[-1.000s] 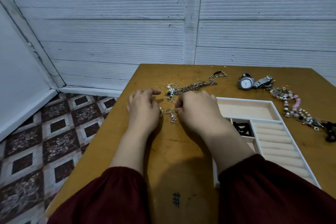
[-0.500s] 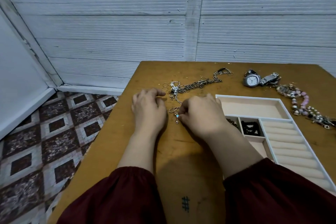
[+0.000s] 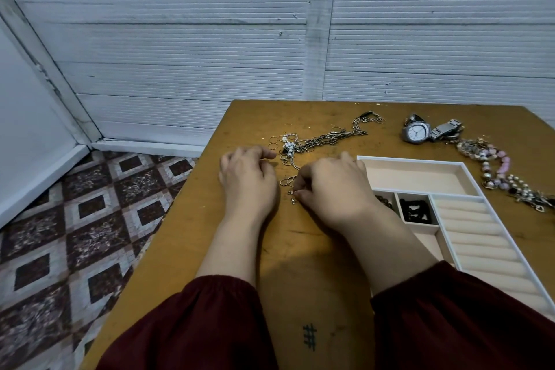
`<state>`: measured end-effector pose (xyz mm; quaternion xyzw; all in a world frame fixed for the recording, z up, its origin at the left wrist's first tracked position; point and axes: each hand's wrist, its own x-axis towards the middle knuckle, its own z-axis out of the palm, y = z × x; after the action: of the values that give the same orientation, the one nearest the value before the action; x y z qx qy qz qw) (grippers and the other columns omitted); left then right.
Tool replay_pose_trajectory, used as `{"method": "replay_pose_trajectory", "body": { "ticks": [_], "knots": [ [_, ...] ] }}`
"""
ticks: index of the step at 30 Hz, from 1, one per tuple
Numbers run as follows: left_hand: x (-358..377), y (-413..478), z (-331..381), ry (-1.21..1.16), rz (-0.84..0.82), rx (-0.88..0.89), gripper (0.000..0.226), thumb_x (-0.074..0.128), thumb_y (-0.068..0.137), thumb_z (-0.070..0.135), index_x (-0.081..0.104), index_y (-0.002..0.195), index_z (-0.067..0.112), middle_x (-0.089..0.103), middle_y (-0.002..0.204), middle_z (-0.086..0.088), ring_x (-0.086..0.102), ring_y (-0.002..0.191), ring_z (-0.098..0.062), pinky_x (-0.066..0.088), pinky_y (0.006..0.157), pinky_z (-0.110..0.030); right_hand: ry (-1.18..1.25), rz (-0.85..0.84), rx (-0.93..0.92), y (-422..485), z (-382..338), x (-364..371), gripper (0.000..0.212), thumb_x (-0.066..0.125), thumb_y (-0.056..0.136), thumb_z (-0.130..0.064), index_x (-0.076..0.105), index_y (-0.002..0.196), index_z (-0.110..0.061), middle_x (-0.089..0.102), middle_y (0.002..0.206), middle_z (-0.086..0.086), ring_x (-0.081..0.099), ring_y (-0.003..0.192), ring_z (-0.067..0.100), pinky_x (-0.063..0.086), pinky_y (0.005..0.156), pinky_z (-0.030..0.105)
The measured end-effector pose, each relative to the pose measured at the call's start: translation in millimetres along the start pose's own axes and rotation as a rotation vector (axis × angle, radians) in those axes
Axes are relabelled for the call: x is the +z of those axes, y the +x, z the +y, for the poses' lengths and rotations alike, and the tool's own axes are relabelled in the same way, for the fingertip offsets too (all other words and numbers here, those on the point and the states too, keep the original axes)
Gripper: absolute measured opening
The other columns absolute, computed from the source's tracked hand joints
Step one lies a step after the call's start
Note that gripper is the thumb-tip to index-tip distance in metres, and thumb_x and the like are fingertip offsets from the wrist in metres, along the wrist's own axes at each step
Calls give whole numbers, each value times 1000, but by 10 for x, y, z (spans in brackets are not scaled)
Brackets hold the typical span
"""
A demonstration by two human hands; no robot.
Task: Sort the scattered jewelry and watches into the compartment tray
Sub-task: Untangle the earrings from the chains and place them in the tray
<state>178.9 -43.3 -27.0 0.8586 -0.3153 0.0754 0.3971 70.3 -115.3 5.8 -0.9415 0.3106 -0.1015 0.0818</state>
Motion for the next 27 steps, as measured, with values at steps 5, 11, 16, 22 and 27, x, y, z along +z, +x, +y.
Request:
{"method": "replay_pose_trajectory", "body": {
  "ticks": [5, 11, 16, 22, 27],
  "knots": [
    [7, 3, 5, 9, -7, 5, 29, 48, 87, 9, 69, 101, 24, 62, 113, -3, 41, 115, -27, 28, 93, -30, 31, 8, -2, -6, 24, 15, 11, 54, 89, -33, 64, 96, -32, 66, 108, -4, 41, 115, 26, 28, 91, 36],
    [-1, 2, 13, 9, -18, 6, 28, 48, 88, 11, 69, 102, 25, 62, 113, -2, 41, 116, -27, 29, 94, -31, 160, 3, 41, 20, 86, -23, 5, 57, 89, -31, 58, 84, -32, 67, 100, -4, 48, 111, 25, 32, 89, 34],
    [0, 2, 12, 5, -18, 3, 27, 49, 88, 11, 69, 102, 24, 62, 114, -1, 40, 116, -26, 28, 94, -30, 238, -4, 110, 39, 144, -36, 8, 60, 89, -32, 67, 93, -31, 70, 102, -3, 53, 111, 25, 39, 93, 34],
    [50, 5, 78, 13, -64, 19, 25, 50, 88, 15, 68, 102, 25, 62, 113, -2, 40, 116, -25, 29, 93, -30, 337, 37, 174, 14, 148, -97, 13, 57, 90, -31, 58, 76, -31, 70, 95, -3, 56, 107, 26, 42, 94, 37],
    [67, 90, 181, 93, -85, 47, 26, 51, 89, 23, 65, 111, 28, 65, 115, 2, 43, 114, -26, 35, 92, -33, 428, 95, 234, 23, 173, -101, 11, 59, 89, -35, 66, 82, -29, 71, 93, -1, 60, 102, 27, 46, 92, 40]
  ]
}}
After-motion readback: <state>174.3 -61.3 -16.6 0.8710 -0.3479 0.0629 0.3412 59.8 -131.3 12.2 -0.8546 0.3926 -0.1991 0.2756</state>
